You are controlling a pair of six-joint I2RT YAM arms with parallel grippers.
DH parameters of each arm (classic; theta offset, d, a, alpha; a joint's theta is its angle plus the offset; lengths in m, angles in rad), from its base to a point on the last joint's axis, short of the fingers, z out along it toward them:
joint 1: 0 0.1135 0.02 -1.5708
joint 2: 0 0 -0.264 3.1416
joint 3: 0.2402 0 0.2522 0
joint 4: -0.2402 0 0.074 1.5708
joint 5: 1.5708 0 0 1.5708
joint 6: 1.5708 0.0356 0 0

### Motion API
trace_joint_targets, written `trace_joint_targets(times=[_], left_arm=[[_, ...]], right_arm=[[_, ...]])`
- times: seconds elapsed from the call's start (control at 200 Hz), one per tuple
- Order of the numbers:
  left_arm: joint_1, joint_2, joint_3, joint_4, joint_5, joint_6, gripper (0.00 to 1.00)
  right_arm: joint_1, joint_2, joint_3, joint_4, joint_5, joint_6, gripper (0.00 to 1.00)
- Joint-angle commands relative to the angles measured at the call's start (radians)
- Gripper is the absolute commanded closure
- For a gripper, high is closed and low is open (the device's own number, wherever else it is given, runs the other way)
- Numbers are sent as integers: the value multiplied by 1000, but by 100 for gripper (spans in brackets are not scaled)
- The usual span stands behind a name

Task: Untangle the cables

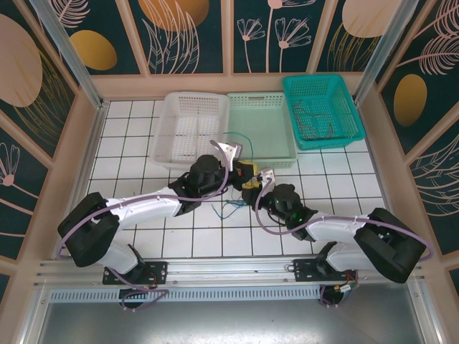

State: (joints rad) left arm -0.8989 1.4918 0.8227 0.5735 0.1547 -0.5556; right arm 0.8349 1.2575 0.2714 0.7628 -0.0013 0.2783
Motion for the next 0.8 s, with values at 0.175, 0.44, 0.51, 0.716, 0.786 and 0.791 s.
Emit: trace_joint_targets(times=[0.175,0.44,0.51,0.716,0.786,0.791], left_arm=[[24,-113,29,63,-71,49,100],[30,-178,23,65,-89,56,100],[31,-190,14,59,-108,58,100],[36,-229,-9,81,-108,41,100],[35,-228,-15,89,-94,31,100],[36,-227,-15,89,-91,31,100]], right_arm=[[18,-68,-59,-167,36,14,74],[18,-105,-104,-168,88,69,77],[18,-107,-103,-181,88,68,78],[17,-124,-109,-199,103,81,77],[17,-146,-120,-177,103,87,71],[17,-147,-121,-177,103,87,70]])
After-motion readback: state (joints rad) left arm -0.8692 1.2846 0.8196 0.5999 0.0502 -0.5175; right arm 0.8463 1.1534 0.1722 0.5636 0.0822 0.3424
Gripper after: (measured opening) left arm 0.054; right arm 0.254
